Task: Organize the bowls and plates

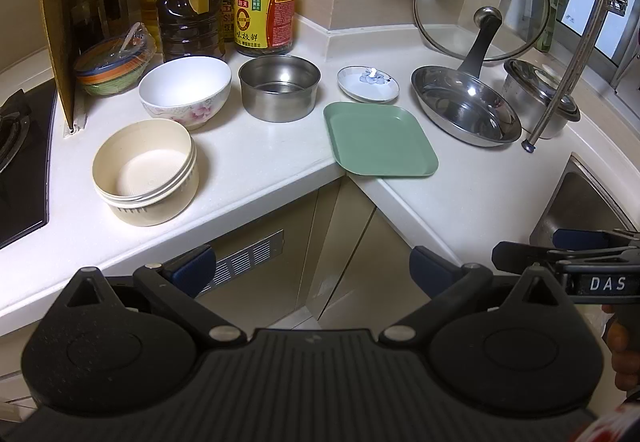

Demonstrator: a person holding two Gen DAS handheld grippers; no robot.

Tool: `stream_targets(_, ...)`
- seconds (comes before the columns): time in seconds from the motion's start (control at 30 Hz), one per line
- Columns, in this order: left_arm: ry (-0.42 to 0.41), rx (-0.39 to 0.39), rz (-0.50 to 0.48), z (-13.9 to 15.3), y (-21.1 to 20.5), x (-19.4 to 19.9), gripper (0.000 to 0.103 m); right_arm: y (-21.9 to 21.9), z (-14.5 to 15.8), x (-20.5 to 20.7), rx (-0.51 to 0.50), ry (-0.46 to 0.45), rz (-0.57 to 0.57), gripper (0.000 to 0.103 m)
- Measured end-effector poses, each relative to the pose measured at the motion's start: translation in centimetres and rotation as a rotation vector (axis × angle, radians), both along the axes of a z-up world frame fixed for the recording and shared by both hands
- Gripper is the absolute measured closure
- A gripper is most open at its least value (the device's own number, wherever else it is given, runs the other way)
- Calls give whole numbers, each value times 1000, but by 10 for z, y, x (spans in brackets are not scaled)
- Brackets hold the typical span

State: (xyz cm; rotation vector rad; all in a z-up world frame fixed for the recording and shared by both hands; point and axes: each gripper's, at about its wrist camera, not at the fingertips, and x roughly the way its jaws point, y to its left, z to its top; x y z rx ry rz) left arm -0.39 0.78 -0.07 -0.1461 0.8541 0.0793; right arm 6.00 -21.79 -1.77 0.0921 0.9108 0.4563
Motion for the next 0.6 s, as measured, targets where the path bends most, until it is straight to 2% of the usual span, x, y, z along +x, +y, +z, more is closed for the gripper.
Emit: stream_targets(0.6,-2,4,5,2,0,-1,0,-1,0,0,3,-2,2,0)
